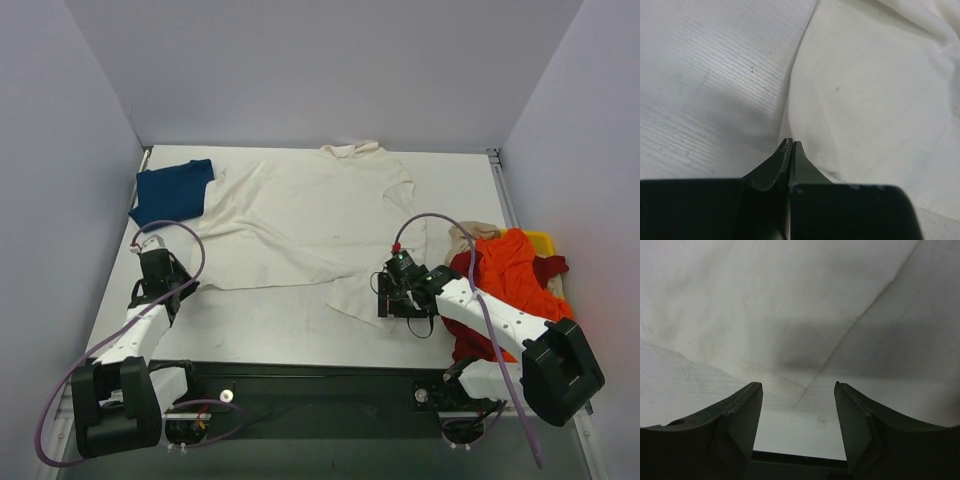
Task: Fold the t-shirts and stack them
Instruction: Grap the side of the flattened tshirt closest away from the robot with both arms
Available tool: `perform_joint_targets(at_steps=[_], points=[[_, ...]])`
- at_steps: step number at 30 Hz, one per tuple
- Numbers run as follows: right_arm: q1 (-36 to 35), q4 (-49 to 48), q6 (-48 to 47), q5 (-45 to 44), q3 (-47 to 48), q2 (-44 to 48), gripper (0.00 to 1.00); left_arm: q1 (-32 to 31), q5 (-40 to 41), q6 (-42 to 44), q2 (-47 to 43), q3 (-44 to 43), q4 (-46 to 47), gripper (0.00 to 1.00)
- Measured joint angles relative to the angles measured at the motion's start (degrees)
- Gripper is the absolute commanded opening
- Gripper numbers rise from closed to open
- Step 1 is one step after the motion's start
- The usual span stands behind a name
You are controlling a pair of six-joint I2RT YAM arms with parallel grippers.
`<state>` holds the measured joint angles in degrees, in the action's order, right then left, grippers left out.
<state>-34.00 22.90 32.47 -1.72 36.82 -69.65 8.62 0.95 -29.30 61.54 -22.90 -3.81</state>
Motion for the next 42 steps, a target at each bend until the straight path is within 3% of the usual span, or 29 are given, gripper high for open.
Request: perform_joint_targets(at_steps=[20,23,30,42], points=[[-5.1,0.3,6.1,-1.7,-2.2,-5.7,0.4,0.0,-0.2,0.0,1.9,0.0,0.3,0.0],[-5.2,0.0,6.2,-1.4,-2.0,-6.1,0.33,0.0,-0.2,0.0,1.9,0.0,0.3,0.0],[-6.3,-1.5,6.3,-0.7,-1.6,-6.9,0.0,0.0,-0.2,0.0,1.2,0.0,0.2,0.0],[-11.8,5.7,11.1,-4.0,-5.0,1.8,0.0,0.0,0.3,-0.8,-6.6,0.8,0.0,0.0]])
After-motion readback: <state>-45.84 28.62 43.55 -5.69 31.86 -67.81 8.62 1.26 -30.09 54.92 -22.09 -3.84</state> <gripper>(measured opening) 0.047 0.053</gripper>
